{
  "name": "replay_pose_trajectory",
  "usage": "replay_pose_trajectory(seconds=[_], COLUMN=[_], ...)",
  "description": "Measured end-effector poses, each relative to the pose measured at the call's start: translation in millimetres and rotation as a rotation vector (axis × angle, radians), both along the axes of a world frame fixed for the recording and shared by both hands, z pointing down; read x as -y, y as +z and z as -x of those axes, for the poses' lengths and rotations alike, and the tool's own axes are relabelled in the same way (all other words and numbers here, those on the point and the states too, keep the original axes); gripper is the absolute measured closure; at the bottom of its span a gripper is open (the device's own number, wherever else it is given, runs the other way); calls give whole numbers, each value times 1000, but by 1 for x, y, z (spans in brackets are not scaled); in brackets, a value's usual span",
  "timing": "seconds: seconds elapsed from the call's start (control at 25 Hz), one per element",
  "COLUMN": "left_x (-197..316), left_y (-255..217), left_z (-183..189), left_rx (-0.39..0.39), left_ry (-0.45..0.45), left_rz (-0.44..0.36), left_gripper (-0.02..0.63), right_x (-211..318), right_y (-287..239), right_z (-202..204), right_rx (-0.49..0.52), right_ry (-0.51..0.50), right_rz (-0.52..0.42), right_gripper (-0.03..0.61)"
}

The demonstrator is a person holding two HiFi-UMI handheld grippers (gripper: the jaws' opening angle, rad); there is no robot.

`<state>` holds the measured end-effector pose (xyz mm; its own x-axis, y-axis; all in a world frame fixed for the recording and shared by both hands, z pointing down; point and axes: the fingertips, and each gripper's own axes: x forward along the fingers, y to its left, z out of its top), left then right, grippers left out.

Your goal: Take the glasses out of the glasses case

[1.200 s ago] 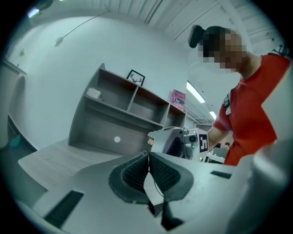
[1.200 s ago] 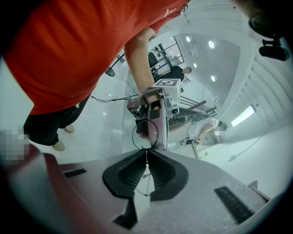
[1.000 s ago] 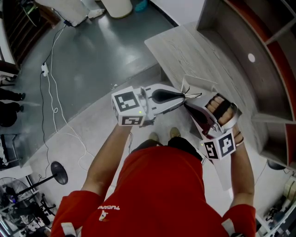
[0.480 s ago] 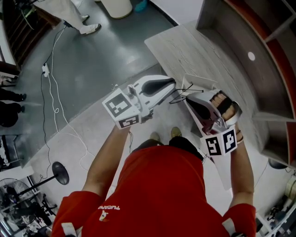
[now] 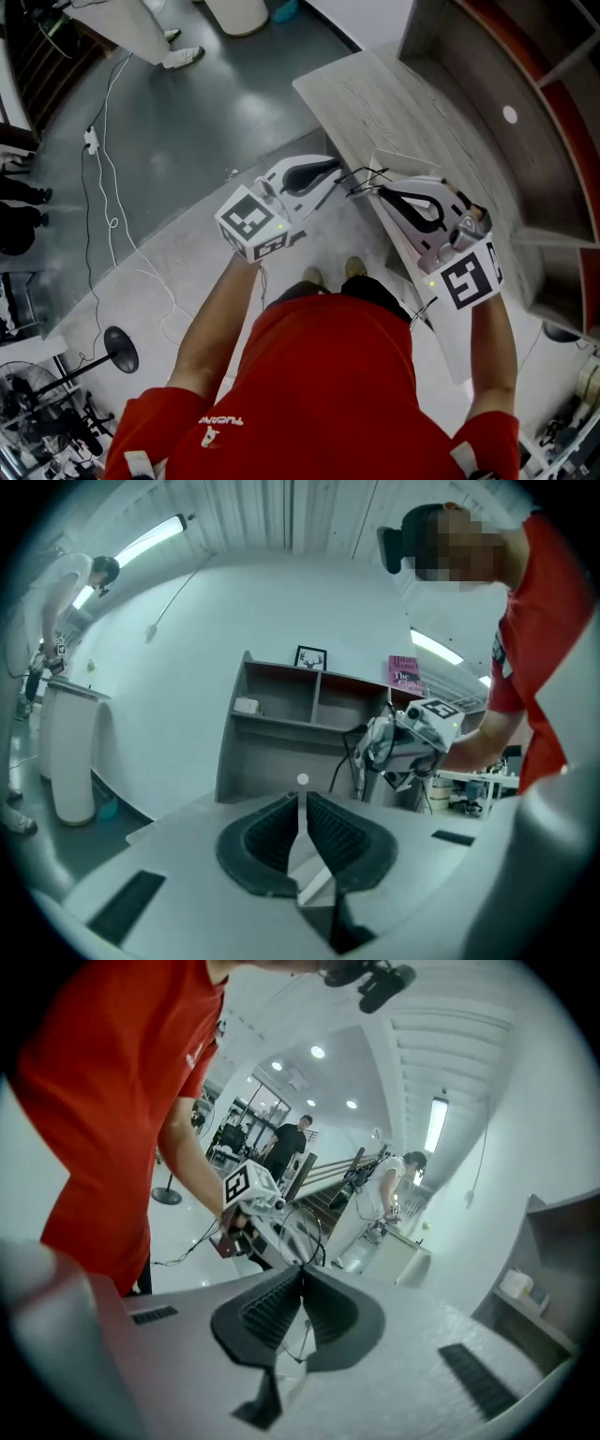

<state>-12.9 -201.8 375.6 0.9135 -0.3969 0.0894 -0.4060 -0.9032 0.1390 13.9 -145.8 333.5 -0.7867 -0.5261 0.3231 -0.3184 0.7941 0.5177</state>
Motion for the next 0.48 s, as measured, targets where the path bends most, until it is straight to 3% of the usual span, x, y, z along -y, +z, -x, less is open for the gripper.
replay_pose_trajectory(seconds=[0.24,0.44,0.48], left_x=[-16,-18,-19], left_y=[-19,-31,-32], left_z=[-15,-18,-19], left_rx=[-75,-155,-165], left_ry=[65,87,105], left_rz=[-42,-26,-11], left_gripper=[600,598,573], right_x=[-1,-4,-5], right_y=[-18,-18,-18], right_z=[9,10,10], right_rx=[144,167,168], right_ry=[-42,-67,-72], right_rz=[140,187,191], right_gripper=[565,565,565])
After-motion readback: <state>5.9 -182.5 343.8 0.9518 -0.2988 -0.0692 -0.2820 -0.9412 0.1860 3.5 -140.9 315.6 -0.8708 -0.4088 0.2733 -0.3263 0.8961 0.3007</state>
